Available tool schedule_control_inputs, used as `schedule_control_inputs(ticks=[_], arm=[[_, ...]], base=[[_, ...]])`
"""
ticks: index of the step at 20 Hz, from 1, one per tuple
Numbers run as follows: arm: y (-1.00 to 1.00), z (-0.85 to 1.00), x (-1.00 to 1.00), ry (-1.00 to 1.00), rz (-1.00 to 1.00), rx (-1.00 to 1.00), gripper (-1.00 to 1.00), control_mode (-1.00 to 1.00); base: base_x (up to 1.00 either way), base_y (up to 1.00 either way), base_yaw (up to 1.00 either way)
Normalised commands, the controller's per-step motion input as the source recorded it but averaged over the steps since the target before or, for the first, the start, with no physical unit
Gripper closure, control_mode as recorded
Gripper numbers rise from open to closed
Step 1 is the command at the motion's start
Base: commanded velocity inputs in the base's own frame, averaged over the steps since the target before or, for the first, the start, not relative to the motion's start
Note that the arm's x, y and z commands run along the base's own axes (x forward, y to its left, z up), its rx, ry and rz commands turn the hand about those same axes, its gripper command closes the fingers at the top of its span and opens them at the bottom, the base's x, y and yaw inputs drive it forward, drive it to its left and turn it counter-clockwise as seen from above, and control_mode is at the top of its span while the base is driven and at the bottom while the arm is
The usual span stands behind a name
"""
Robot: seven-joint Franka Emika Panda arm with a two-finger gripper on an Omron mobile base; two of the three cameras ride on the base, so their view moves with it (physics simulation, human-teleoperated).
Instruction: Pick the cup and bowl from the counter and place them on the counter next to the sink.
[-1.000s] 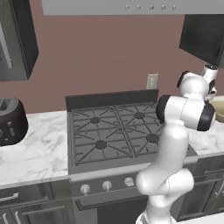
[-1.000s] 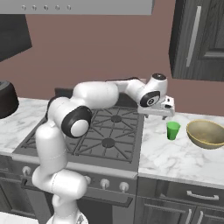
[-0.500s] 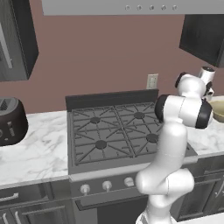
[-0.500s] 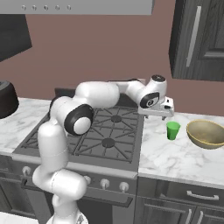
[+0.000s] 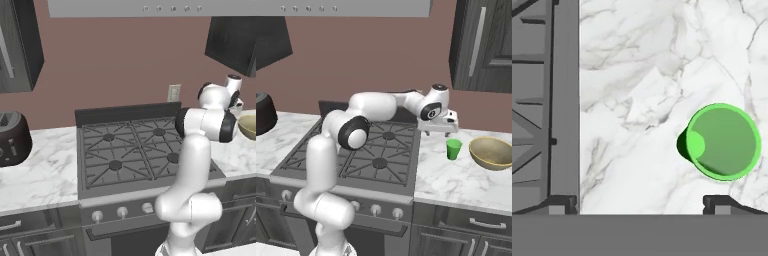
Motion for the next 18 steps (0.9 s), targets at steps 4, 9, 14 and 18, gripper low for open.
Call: schedule_control_inputs(ticks=[4, 9, 14, 18], arm=[[-0.29, 0.0, 0.05, 0.07, 0.0, 0.0, -1.0, -1.0], [-0.34, 0.0, 0.01, 0.01, 0.0, 0.0, -1.0, -1.0], [-0.37, -0.06, 0.02, 0.0, 0.0, 0.0, -1.0, -1.0], [-0.16, -0.15, 0.05, 0.03, 0.0, 0.0, -1.0, -1.0]], base=[[0.0, 0.0, 0.0], [0.0, 0.0, 0.0], [0.0, 0.0, 0.0], [0.0, 0.0, 0.0]])
